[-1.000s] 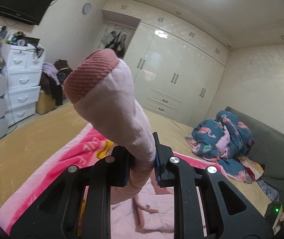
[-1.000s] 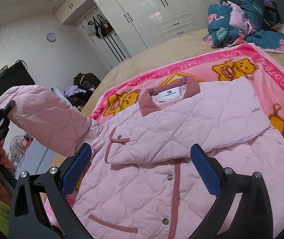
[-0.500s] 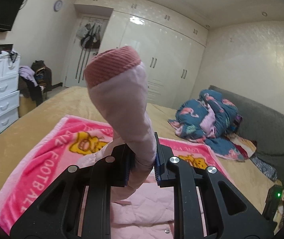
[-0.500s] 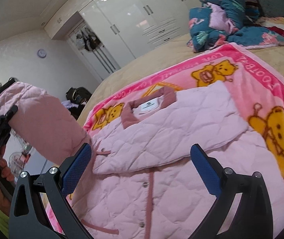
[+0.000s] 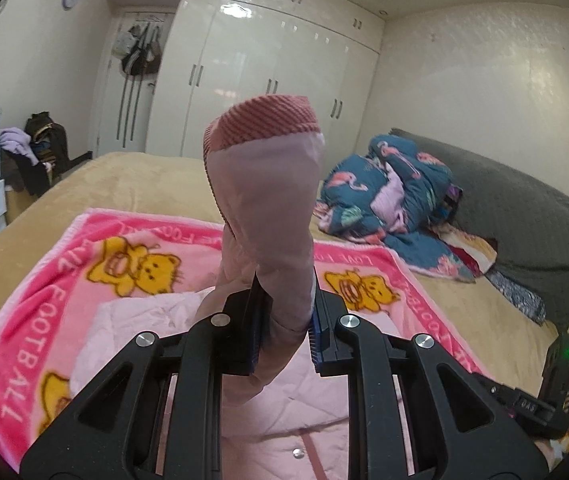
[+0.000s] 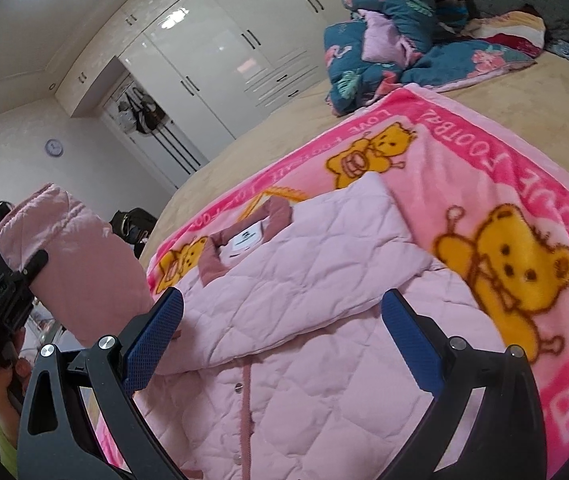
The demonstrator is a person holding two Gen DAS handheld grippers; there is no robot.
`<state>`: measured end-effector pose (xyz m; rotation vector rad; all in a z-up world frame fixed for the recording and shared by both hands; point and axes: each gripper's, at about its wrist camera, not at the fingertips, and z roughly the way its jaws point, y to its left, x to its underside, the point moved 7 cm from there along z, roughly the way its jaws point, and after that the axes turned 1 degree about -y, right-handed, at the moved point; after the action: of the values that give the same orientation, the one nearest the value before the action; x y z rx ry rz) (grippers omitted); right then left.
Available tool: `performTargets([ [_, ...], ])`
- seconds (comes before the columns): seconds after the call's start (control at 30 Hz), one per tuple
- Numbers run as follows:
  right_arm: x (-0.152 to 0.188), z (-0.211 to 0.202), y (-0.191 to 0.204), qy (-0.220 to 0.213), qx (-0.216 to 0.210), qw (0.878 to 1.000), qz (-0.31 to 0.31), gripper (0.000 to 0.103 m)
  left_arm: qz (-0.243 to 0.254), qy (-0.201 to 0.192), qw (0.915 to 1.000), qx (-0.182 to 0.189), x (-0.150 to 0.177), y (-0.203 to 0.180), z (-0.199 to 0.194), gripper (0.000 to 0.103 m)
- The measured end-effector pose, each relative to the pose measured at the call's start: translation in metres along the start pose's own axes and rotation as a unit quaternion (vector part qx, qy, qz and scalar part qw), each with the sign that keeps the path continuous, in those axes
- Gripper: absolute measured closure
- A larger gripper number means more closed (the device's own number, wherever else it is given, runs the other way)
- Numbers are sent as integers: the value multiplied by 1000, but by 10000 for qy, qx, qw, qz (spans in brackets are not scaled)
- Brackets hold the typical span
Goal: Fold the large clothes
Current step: 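Carry the held sleeve across the jacket front with the left tool, then lower the sleeve onto the folded jacket and open the left tool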
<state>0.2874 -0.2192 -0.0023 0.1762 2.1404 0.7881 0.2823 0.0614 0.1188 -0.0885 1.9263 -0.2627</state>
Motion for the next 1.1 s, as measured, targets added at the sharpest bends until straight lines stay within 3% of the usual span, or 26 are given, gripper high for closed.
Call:
performTargets([
  [0.53, -2, 3, -47, -18, 348, 9984, 436, 4, 496, 1014, 9931, 319, 88, -46, 61, 88],
  [0.8, -3, 3, -60, -21, 463, 9974, 544, 4, 931, 1739, 9795, 409, 153, -67, 84, 82],
  [0.97, -1, 4, -63, 11, 492, 9972, 560, 4, 1279, 2125, 9678, 438, 187, -78, 90, 62],
  [1.1, 1, 6, -61, 79, 483, 9974, 538, 4, 1608, 2336, 9589, 135, 205, -76, 92, 49],
])
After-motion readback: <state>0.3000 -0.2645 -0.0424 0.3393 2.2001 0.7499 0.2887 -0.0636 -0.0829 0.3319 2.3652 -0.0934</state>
